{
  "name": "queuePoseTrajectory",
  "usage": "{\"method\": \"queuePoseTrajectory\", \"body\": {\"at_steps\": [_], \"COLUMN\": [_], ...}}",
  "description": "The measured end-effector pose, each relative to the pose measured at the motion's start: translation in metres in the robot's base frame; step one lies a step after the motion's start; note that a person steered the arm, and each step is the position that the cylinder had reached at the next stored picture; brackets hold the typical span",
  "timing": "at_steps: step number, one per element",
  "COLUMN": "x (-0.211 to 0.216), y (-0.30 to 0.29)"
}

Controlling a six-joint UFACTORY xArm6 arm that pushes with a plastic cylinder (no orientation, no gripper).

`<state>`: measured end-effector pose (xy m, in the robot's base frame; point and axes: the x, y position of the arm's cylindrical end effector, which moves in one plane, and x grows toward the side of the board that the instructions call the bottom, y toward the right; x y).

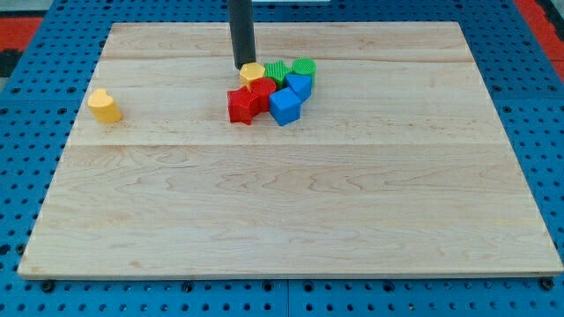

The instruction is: Push the yellow heart to the bottom left of the yellow hexagon

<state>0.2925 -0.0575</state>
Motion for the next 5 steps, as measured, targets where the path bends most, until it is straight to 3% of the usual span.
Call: {"method": "queuePoseTrajectory", "body": {"at_steps": [1, 2, 3, 4, 5], "x": [-0.020, -0.036, -0.015, 0.021, 0.085], "y": [-0.050, -0.179, -0.246, -0.242, -0.237]}}
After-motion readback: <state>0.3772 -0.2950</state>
